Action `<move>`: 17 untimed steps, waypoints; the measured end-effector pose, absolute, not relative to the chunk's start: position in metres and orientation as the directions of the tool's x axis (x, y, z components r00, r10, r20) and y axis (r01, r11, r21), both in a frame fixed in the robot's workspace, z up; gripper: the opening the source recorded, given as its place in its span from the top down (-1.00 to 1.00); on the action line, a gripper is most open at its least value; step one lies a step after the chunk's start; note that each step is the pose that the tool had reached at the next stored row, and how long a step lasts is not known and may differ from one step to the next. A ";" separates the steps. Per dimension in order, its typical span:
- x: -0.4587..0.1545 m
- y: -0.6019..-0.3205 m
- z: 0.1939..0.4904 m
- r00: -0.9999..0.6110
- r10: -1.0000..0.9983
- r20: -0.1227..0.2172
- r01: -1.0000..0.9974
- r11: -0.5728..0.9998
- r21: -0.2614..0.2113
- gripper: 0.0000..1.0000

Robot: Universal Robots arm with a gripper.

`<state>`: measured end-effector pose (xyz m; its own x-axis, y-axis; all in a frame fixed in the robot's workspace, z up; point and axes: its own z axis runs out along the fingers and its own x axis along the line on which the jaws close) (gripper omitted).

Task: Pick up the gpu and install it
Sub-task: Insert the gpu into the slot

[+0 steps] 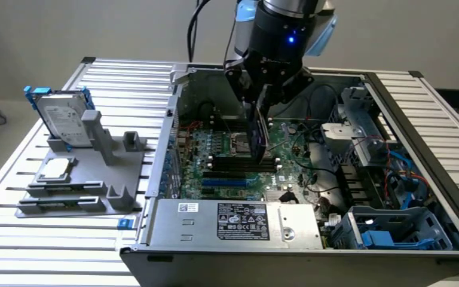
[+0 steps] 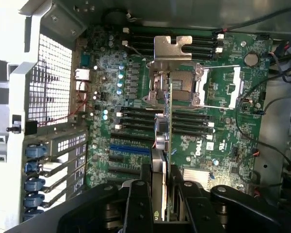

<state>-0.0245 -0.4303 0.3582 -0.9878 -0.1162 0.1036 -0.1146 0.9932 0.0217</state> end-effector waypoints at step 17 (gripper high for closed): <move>-0.024 -0.430 0.358 -0.905 -0.412 0.103 -0.412 0.911 0.024 0.47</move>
<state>-0.0245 -0.4303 0.3580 -0.9054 -0.4119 0.1030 -0.4117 0.9110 0.0245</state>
